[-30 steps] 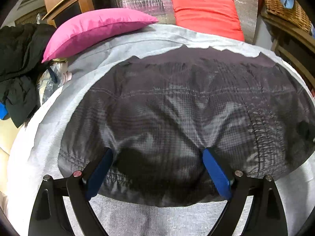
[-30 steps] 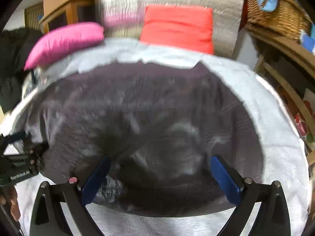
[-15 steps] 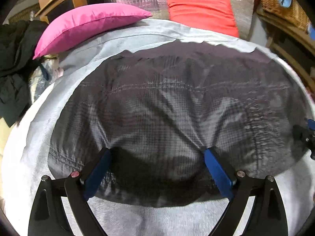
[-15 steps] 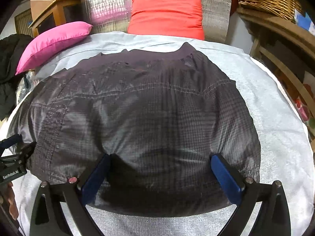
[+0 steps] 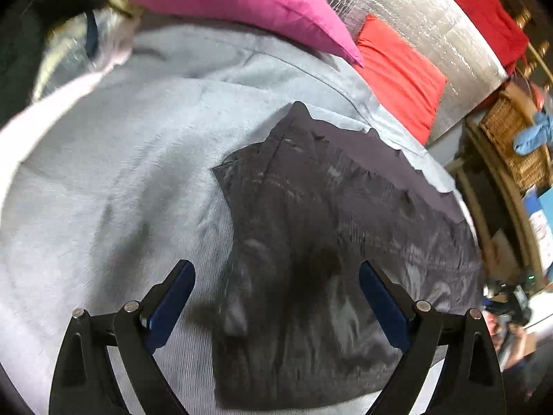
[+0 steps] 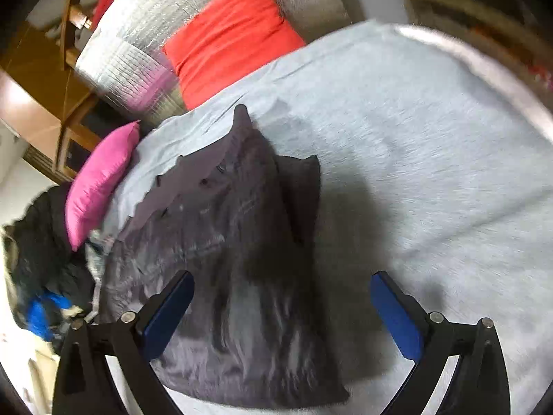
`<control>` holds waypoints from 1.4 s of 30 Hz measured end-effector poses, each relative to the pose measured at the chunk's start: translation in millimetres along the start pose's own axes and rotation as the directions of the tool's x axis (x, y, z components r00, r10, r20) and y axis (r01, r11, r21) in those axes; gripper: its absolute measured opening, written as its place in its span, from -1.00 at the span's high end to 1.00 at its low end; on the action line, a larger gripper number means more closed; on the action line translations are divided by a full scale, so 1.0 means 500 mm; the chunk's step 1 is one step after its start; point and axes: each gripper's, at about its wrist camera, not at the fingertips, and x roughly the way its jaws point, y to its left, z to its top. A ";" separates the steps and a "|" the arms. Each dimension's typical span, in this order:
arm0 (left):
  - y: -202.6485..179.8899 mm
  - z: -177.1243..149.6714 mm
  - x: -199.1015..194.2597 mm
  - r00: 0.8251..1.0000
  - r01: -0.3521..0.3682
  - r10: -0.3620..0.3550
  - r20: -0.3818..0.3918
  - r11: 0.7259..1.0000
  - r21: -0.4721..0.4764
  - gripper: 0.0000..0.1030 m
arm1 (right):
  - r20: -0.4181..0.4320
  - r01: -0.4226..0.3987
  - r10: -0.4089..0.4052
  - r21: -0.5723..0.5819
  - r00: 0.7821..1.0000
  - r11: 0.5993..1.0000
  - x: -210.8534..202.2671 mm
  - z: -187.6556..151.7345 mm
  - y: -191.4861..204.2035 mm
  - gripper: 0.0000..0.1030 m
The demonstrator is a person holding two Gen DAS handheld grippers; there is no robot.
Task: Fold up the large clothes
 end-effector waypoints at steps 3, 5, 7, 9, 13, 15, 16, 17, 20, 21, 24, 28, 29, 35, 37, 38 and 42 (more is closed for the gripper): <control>0.001 0.012 0.037 0.994 0.097 -0.097 -0.055 0.995 -0.016 -0.86 | -0.075 -0.029 0.028 -0.008 0.997 1.000 0.045 0.013 0.001 -0.99; 0.002 0.012 0.065 0.989 0.104 -0.106 -0.102 0.994 -0.024 -0.86 | -0.096 -0.002 -0.002 -0.039 0.995 0.999 0.067 0.012 0.013 -0.99; 0.004 0.007 0.090 0.988 0.088 -0.090 -0.125 0.996 -0.021 -0.86 | -0.099 0.001 -0.008 -0.070 0.995 0.998 0.078 0.015 0.025 -0.98; -0.005 0.008 0.089 0.988 0.100 -0.100 -0.114 0.995 -0.008 -0.86 | -0.130 -0.044 0.033 -0.088 0.991 0.995 0.083 0.020 0.038 -0.57; -0.020 0.016 0.102 0.985 0.115 -0.114 -0.133 0.993 0.003 -0.86 | -0.169 -0.004 -0.022 -0.154 0.985 0.988 0.096 0.022 0.058 -0.28; -0.020 0.020 0.112 0.985 0.113 -0.112 -0.131 0.994 -0.002 -0.86 | -0.162 -0.024 0.007 -0.106 0.987 0.994 0.102 0.025 0.046 -0.32; -0.020 0.023 0.111 0.985 0.113 -0.114 -0.127 0.994 -0.011 -0.86 | -0.161 -0.036 0.021 -0.087 0.987 0.996 0.107 0.027 0.042 -0.38; -0.022 0.025 0.113 0.986 0.108 -0.109 -0.125 0.994 -0.013 -0.87 | -0.155 -0.045 0.033 -0.074 0.987 0.996 0.111 0.026 0.038 -0.41; -0.055 0.020 0.122 0.991 0.011 0.000 -0.135 0.996 0.083 -0.49 | -0.155 -0.022 0.007 -0.095 0.988 0.995 0.128 0.026 0.053 -0.30; -0.073 0.018 0.125 0.989 -0.012 0.031 -0.147 0.991 0.132 -0.07 | -0.173 -0.012 -0.010 -0.121 0.985 0.993 0.131 0.026 0.068 -0.14; -0.098 0.032 0.107 0.988 -0.055 0.075 -0.138 0.988 0.146 0.47 | -0.169 0.041 -0.080 -0.221 0.982 0.974 0.106 0.034 0.134 0.50; -0.156 0.054 0.048 0.989 -0.110 0.129 -0.075 0.970 0.217 0.61 | -0.127 0.063 -0.105 -0.301 0.986 0.951 0.043 0.051 0.220 0.60; -0.177 0.061 0.022 0.991 -0.115 0.128 -0.044 0.966 0.233 0.62 | -0.112 0.070 -0.113 -0.331 0.987 0.941 0.025 0.055 0.250 0.61; -0.287 0.085 -0.144 0.990 -0.116 0.087 0.107 0.945 0.306 0.64 | -0.003 0.098 -0.112 -0.468 0.994 0.878 -0.120 0.060 0.404 0.63; -0.309 0.077 -0.202 0.986 -0.108 0.061 0.153 0.942 0.319 0.64 | 0.046 0.105 -0.094 -0.510 0.994 0.854 -0.193 0.048 0.447 0.63; -0.319 0.071 -0.237 0.983 -0.099 0.042 0.178 0.940 0.326 0.64 | 0.065 0.109 -0.088 -0.523 0.994 0.845 -0.221 0.045 0.457 0.64; -0.342 0.032 -0.351 0.965 -0.075 -0.022 0.263 0.932 0.354 0.64 | 0.154 0.124 -0.045 -0.547 0.987 0.828 -0.351 0.003 0.476 0.64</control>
